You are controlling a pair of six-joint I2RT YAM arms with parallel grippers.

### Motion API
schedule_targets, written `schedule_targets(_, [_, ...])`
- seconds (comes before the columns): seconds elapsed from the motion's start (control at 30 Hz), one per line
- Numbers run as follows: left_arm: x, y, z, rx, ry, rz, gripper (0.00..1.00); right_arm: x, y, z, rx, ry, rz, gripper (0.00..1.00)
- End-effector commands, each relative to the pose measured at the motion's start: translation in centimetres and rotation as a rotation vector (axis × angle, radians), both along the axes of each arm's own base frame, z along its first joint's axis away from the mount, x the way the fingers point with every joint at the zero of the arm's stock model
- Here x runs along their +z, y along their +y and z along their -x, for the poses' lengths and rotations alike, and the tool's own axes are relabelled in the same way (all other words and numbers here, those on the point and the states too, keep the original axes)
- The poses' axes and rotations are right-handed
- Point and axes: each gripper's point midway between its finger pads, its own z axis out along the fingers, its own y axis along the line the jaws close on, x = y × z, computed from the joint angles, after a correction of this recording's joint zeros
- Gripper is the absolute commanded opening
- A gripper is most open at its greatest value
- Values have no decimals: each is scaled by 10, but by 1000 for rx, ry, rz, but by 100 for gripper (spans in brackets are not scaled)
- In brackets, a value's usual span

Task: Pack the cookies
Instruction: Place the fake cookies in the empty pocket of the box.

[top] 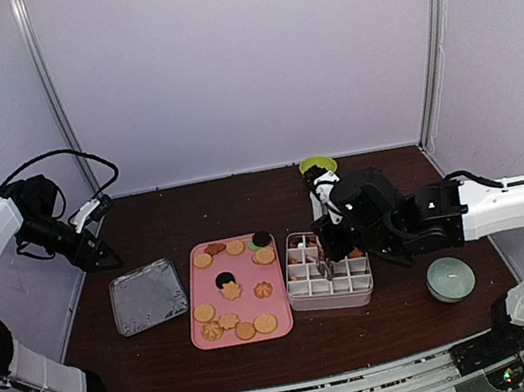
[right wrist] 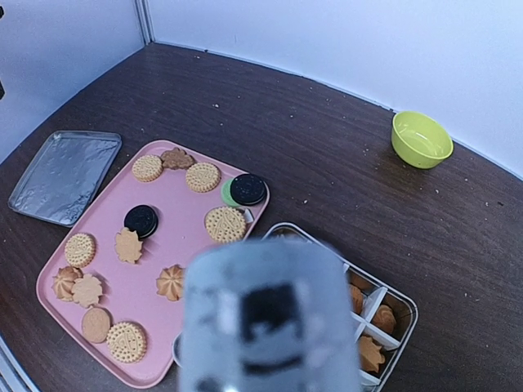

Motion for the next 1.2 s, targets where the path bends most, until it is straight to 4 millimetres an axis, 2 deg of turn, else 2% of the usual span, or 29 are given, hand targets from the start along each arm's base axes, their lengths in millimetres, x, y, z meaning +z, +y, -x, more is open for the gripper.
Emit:
schedule_targets(0.0, [13,-1,-3,-3,-39,15,85,16,6,-9,-13,-32,-28,5])
schedule_targets(0.13, [13,-1,-3,-4,-39,15,85,20,8,-13,-12,-39,-30,6])
schedule_targets(0.33, [12,0,-3,-3,-37,13,85,14,13,-14,-4,-27,-26,9])
schedule_targets(0.5, [11,0,-2,-5,-36,8,85,14,12,-14,-3,-23,-38,21])
schedule_targets(0.77, [12,0,-2,-3,-38,10,85,41,9,-15,-7,-69,-65,33])
schedule_targets(0.97, [12,1,-1,-2,-40,7,85,57,12,-16,-1,-94,-81,33])
schedule_targets(1.07, [12,1,-1,-2,-39,7,85,66,20,-15,19,-104,-111,30])
schedule_targets(1.17, [12,0,-1,-3,-38,5,85,78,37,-14,48,-118,-142,29])
